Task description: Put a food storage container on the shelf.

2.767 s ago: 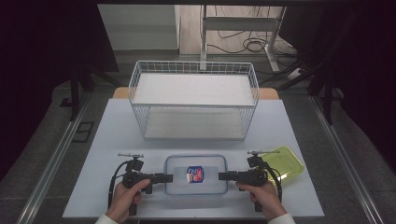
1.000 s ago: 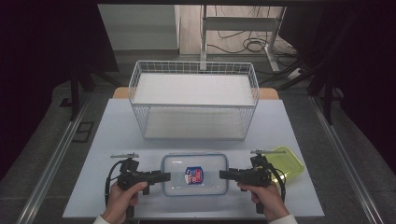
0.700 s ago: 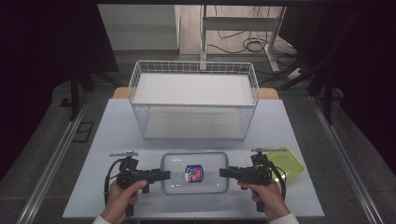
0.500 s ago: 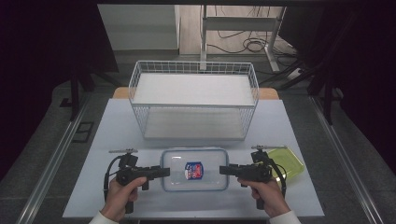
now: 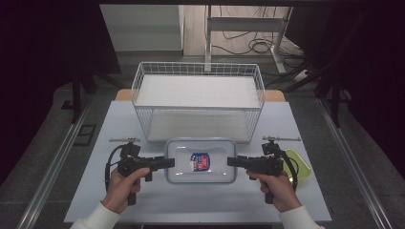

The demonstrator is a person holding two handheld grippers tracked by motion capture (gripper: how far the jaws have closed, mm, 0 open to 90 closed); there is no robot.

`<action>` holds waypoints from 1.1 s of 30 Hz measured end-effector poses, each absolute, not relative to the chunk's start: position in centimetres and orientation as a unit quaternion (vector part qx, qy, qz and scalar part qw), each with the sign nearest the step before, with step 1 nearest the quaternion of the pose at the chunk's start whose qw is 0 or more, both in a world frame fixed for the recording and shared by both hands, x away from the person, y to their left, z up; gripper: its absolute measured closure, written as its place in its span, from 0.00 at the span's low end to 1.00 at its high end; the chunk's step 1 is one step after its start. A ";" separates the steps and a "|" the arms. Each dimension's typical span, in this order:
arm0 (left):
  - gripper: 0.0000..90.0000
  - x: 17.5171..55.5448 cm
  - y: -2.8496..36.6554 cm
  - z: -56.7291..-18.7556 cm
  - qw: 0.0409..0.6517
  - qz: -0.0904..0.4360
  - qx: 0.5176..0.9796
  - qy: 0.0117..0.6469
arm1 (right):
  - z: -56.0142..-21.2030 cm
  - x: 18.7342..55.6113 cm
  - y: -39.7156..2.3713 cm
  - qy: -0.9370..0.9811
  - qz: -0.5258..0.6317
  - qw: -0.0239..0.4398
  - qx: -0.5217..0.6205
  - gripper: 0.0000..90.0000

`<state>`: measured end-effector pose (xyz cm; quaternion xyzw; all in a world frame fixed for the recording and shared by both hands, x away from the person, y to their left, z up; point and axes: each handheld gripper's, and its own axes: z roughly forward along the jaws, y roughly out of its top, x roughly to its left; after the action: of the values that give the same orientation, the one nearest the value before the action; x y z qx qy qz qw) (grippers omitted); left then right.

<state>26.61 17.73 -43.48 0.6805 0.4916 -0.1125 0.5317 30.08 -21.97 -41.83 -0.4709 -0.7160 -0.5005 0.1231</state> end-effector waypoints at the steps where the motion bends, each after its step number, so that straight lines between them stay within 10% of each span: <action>1: 0.56 26.8 17.8 -43.3 0.533 -0.112 0.680 0.490 | -41.6 30.2 -22.0 -0.715 -0.502 0.123 -0.471 0.59; 33: 0.56 32.1 18.6 -33.8 0.565 -0.077 0.683 0.458 | -32.3 34.3 -21.3 -0.706 -0.539 0.078 -0.453 0.59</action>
<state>32.09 18.57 -33.80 0.6825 0.4578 -0.0765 0.5646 34.27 -21.29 -32.32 -0.4526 -0.7058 -0.5393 0.0782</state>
